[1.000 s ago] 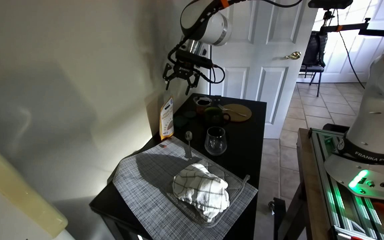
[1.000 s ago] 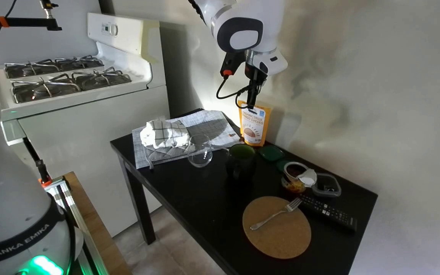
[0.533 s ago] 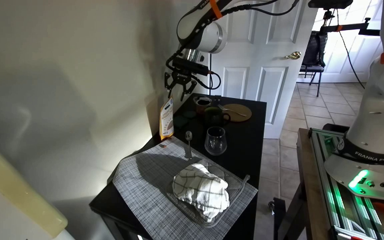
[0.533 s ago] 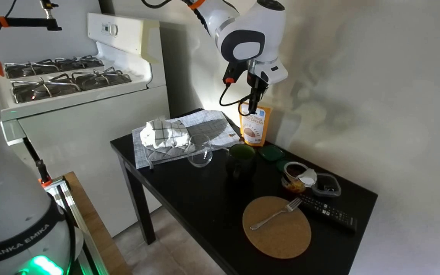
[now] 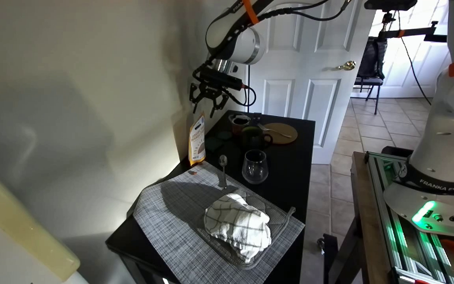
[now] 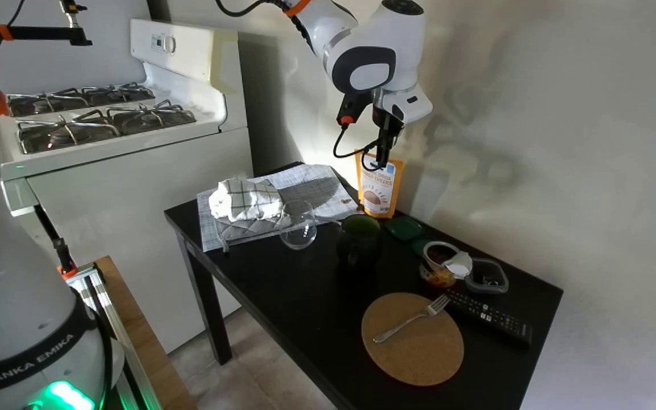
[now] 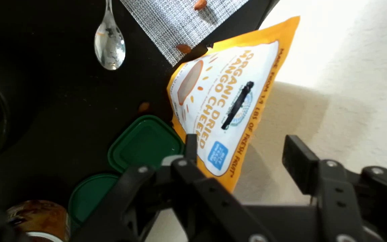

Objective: Move the white and yellow pack to the left

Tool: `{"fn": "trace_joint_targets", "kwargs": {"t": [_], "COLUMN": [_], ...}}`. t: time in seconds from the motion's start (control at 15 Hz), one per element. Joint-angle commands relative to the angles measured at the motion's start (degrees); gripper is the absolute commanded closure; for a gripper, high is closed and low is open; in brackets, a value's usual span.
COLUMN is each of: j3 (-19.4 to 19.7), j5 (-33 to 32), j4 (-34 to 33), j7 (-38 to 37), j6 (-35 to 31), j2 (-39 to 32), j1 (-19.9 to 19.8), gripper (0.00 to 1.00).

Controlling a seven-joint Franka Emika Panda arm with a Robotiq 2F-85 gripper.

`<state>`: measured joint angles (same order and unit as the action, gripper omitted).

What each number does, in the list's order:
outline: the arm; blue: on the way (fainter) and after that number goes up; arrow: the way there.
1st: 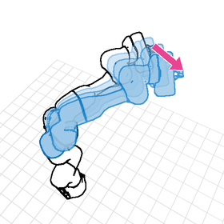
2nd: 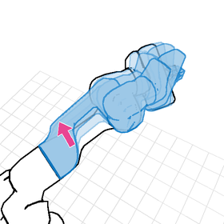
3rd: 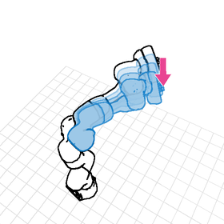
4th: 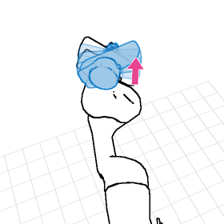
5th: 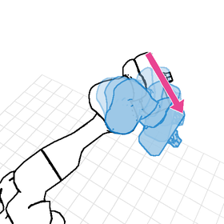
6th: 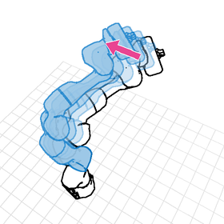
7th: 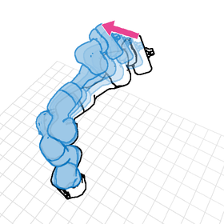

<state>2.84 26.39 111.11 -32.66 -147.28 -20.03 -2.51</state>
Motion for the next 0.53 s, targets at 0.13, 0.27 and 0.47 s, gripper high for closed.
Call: {"fn": "trace_joint_targets", "kwargs": {"t": [0.13,0.27,0.47], "j3": [0.74,0.83,0.77], "j5": [-1.52,-1.64,-1.58], "j4": [-4.98,-6.10,-6.96], "j7": [-1.62,-1.61,-1.56], "j6": [0.57,0.66,0.90], "j2": [-4.77,-6.05,-7.15], "j1": [0.48,0.54,0.63], "gripper": [0.50,0.77,0.99]}}
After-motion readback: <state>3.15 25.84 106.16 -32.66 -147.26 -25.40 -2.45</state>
